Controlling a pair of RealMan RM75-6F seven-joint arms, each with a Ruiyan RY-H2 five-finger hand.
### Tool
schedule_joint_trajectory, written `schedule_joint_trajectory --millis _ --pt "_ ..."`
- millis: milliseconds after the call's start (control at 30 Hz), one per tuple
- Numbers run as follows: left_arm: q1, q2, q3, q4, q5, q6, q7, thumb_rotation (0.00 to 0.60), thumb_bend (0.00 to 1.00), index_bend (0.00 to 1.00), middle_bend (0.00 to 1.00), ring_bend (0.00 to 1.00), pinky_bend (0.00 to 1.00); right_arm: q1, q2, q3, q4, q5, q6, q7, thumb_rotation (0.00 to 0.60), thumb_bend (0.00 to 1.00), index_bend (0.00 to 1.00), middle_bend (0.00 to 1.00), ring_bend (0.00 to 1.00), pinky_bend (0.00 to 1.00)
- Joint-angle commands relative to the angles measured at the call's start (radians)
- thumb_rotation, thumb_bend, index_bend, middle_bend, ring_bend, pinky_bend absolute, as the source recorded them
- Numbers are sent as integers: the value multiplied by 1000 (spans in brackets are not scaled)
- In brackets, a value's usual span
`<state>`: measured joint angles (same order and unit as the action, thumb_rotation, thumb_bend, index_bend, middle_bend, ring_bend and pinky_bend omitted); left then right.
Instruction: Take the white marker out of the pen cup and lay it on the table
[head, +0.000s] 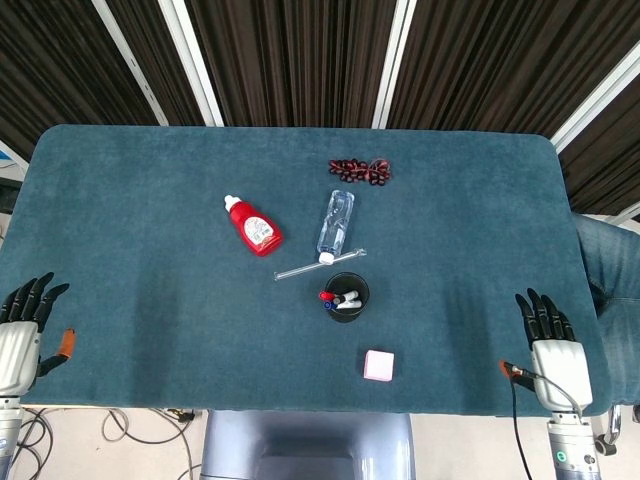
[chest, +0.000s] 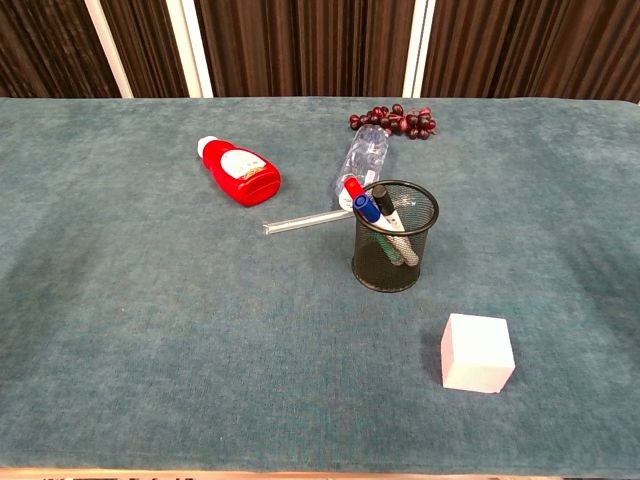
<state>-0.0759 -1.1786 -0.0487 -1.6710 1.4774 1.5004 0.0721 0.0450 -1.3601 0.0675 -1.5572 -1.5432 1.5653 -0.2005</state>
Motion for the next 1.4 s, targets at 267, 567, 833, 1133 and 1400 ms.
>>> schedule_joint_trajectory --millis 267,567,833,1133,1400 --pt "-1 0 -1 1 -1 0 -2 600 438 159 33 30 89 4 15 -8 -12 4 -21 41 600 192 0 0 0 168" --pt "-2 -3 -6 3 -9 -2 0 600 438 159 32 30 89 33 120 -32 -71 -16 -102 308 600 192 0 0 0 168" --pt "-2 -12 -2 9 8 8 8 600 438 159 33 30 89 147 209 -6 -83 -47 -235 622 600 228 16 0 0 168" --pt "-1 -13 -7 7 -12 3 12 600 438 159 33 30 89 271 182 42 -81 -66 -321 829 600 322 151 0 0 167" --pt "-1 -11 -9 2 -21 -1 16 600 438 159 33 30 89 364 111 92 -80 -3 -406 876 600 322 309 0 0 167"
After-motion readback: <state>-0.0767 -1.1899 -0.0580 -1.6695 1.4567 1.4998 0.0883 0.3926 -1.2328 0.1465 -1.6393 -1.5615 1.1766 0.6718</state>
